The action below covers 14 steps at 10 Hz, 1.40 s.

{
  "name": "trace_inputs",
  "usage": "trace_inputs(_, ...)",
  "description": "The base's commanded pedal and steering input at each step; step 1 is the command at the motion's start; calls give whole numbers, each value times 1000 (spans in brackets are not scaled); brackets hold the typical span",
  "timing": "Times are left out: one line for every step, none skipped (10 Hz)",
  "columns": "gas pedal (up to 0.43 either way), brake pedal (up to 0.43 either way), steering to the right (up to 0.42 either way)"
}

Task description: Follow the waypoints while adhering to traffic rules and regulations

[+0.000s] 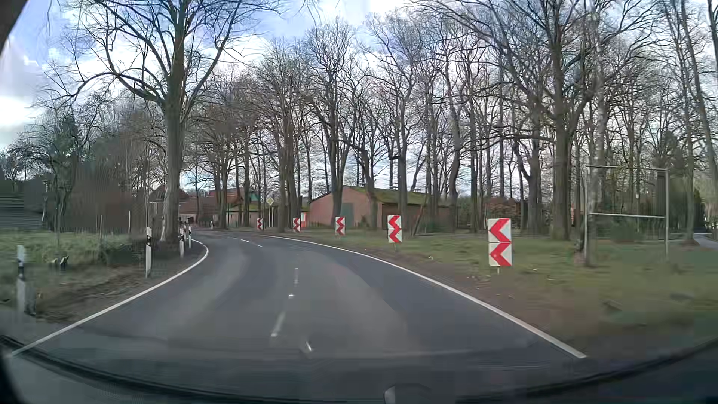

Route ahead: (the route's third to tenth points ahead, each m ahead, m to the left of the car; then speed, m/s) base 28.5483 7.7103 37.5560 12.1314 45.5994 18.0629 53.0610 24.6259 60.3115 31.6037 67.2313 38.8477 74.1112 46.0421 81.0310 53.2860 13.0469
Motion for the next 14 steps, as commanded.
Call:
trace_inputs(0, 0, -75)
trace_inputs(0, 0, -76)
trace_inputs(0, 0, -76)
trace_inputs(0, 0, -76)
trace_inputs(0, 0, -77)
trace_inputs(0, 0, -77)
trace_inputs(0, 0, -76)
trace_inputs(0, 0, -77)
trace_inputs(0, 0, -78)
trace_inputs(0, 0, -77)
trace_inputs(0, 0, -73)
trace_inputs(0, 0, -68)
trace_inputs(118, 0, -68)
trace_inputs(130, 0, -68)
